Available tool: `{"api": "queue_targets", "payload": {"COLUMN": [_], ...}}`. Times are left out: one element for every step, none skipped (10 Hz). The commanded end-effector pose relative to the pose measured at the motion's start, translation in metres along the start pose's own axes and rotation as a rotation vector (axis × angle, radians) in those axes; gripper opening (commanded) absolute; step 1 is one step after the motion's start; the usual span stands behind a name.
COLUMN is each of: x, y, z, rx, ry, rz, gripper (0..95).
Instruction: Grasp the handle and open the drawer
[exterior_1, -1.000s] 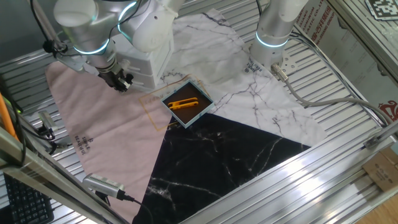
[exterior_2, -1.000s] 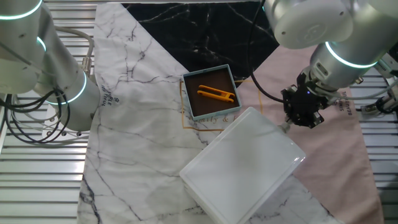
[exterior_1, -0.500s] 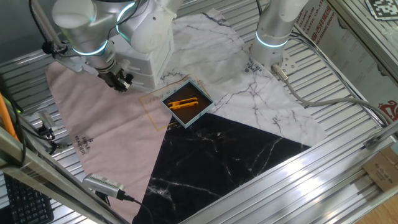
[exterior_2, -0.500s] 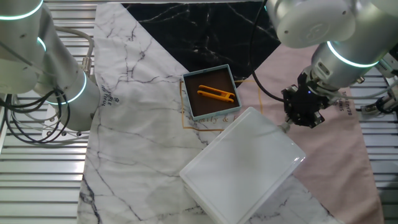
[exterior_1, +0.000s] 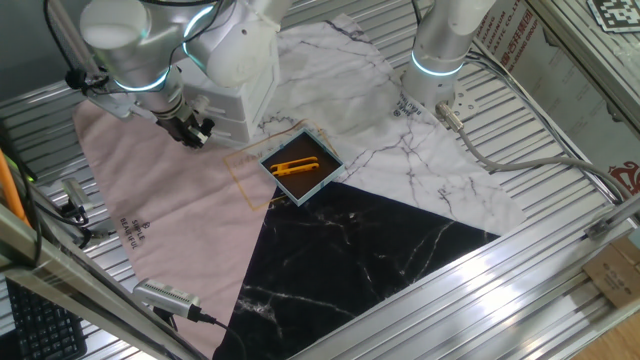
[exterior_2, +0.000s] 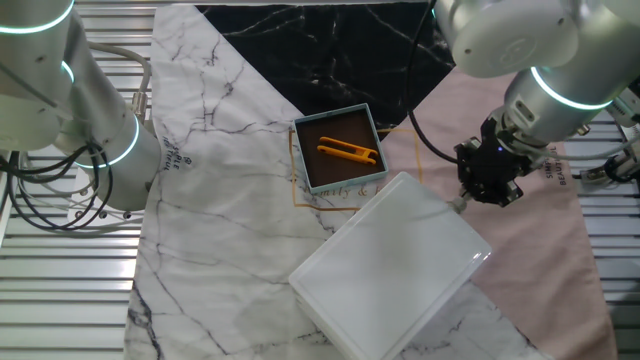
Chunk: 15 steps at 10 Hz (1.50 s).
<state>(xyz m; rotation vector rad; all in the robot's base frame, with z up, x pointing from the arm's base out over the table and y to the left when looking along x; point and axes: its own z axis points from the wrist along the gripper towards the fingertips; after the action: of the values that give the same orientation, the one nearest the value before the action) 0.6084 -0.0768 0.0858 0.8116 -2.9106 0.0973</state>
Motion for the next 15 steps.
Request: {"api": "queue_targets", "payload": {"x": [-0.0002,-0.0002,-0.0002,-0.0001,0.0,0.0002,0.0002,0.0002,0.0004,0.0006,0.0007,0.001,0.0015,0.0017,0.0017], "y": [-0.0001,-0.0004,-0.0009,-0.0012,-0.0014,-0.0015,-0.0016,-0.0018,-0.0021,-0.0023,-0.0025,-0.0028,-0.0034,-0.0036,-0.0037], "z": [0.0011,0.0018,0.0026,0.0033,0.0035,0.0037,0.0039,0.0044,0.0049,0.0057,0.006,0.0065,0.007,0.0071,0.0073], "rx": [0.003,0.005,0.008,0.006,0.005,0.006,0.006,0.009,0.012,0.013,0.016,0.016,0.017,0.017,0.018], "ry": [0.006,0.013,0.021,0.031,0.039,0.043,0.046,0.053,0.053,0.055,0.056,0.057,0.055,0.055,0.056], "rz": [-0.001,-0.002,-0.004,-0.005,-0.009,-0.01,-0.014,-0.017,-0.022,-0.023,-0.029,-0.036,-0.048,-0.057,-0.062], "gripper": [0.0,0.0,0.0,0.0,0.0,0.0,0.0,0.0,0.0,0.0,0.0,0.0,19.0,19.0,19.0]}}
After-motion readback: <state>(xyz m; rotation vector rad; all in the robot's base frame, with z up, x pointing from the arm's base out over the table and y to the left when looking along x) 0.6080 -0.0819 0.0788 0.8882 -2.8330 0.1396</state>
